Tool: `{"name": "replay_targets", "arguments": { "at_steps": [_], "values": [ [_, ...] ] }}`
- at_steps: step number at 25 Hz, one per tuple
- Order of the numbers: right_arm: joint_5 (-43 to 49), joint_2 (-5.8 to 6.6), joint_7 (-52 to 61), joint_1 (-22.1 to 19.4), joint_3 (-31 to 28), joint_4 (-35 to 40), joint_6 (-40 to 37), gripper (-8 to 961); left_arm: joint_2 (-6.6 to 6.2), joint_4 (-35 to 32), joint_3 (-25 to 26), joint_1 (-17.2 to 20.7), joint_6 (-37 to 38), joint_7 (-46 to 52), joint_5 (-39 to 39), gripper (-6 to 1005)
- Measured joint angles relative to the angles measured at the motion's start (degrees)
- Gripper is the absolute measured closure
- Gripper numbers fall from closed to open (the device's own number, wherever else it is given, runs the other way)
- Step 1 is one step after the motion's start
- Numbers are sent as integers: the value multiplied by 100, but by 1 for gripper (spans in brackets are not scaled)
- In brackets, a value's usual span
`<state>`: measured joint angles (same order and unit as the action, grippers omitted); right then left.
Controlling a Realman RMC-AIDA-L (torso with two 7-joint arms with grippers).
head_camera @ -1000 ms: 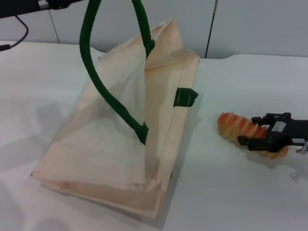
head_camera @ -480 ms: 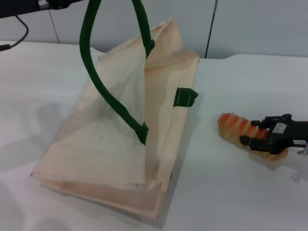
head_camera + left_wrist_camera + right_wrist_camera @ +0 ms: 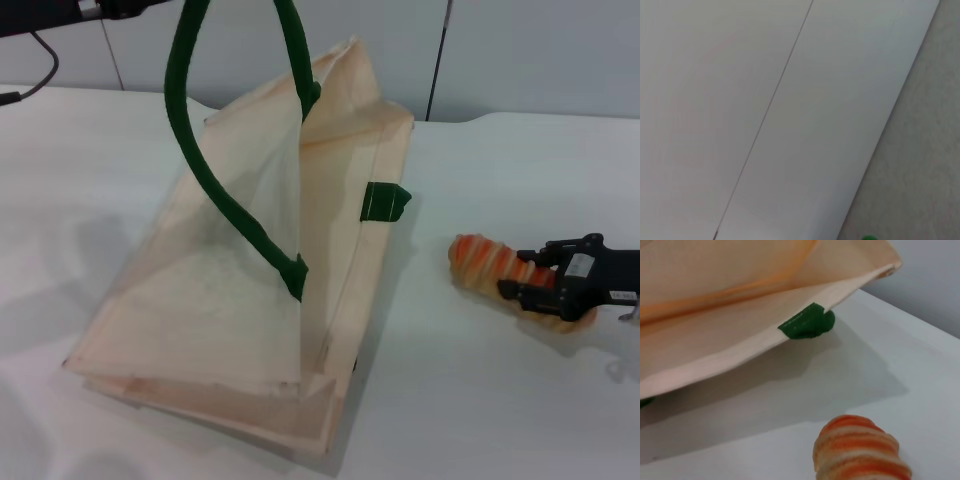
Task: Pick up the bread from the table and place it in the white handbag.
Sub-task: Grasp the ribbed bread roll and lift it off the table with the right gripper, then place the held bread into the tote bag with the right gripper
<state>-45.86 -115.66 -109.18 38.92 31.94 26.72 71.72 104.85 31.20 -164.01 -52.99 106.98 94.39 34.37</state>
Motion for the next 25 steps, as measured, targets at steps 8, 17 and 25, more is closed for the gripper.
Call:
{"name": "replay_targets", "arguments": {
  "at_steps": [8, 17, 25],
  "values": [
    [-26, 29, -355, 56, -669, 129, 838, 484, -3, -5, 0, -21, 1, 0, 5, 881],
    [-3, -22, -495, 784, -674, 37, 1600, 560, 8, -43, -7, -218, -2, 0, -39, 880],
    [-11, -29, -522, 1525, -167, -604, 996, 627, 31, -47, -9, -380, -10, -17, -96, 880]
  ]
}}
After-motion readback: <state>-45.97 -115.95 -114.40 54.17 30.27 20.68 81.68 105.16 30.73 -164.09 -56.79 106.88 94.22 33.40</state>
